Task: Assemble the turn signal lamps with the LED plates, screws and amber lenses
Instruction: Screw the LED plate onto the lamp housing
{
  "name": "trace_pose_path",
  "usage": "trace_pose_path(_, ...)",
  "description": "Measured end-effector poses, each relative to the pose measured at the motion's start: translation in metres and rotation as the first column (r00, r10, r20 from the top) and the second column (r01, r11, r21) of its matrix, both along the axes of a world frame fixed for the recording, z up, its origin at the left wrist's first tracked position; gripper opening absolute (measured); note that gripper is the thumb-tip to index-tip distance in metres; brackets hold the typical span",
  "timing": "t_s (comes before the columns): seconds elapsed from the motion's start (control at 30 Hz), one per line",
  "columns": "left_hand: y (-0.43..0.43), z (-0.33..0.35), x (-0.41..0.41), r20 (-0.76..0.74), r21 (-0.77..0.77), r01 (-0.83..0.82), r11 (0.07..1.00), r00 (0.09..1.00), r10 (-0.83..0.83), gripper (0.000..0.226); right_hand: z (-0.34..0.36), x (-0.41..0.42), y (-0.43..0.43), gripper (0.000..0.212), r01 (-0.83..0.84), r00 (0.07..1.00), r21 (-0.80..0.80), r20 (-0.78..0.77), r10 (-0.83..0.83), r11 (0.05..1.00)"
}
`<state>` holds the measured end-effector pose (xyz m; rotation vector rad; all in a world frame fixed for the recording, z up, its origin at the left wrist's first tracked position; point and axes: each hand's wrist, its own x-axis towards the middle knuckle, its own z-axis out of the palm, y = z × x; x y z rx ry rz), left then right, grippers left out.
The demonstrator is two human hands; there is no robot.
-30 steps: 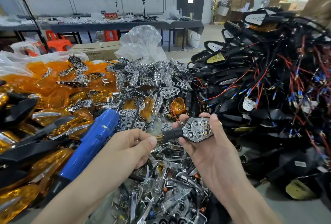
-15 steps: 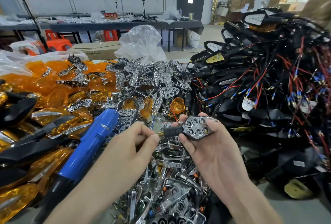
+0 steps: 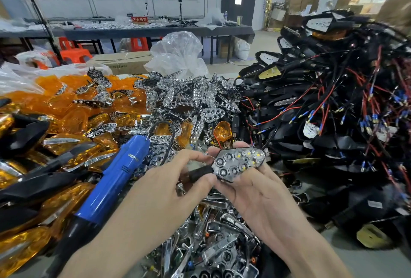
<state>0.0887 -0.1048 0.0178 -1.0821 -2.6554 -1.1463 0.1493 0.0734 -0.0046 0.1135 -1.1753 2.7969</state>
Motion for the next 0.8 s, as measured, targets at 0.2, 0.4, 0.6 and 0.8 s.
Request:
trace_pose_path(0.2, -0.002, -0.002, -0.001, -0.024, -0.053, 0.018, 0.998, 1.0, -0.019, 0.043, -0.002, -0.002, -0.001, 0.046, -0.047, 0.999, 0.025, -0.027, 0.047, 0.999)
trace_pose_path(0.4, -0.005, -0.005, -0.002, -0.003, -0.13, 0.054, 0.99, 0.999, -0.054, 0.041, -0.004, -0.004, 0.0, 0.048, -0.028, 0.999, 0.009, 0.024, 0.028, 1.0)
trace_pose_path(0.6, -0.007, -0.009, -0.006, -0.051, -0.158, -0.013, 0.987, 0.999, 0.005, 0.051, -0.005, -0.007, 0.001, 0.041, 0.016, 0.994, 0.062, 0.107, -0.023, 0.998)
trace_pose_path(0.8, -0.007, -0.012, -0.01, 0.006, -0.127, 0.004, 0.992, 1.0, -0.003, 0.048, -0.003, -0.007, -0.004, 0.025, 0.055, 0.988, 0.098, 0.137, -0.068, 0.994)
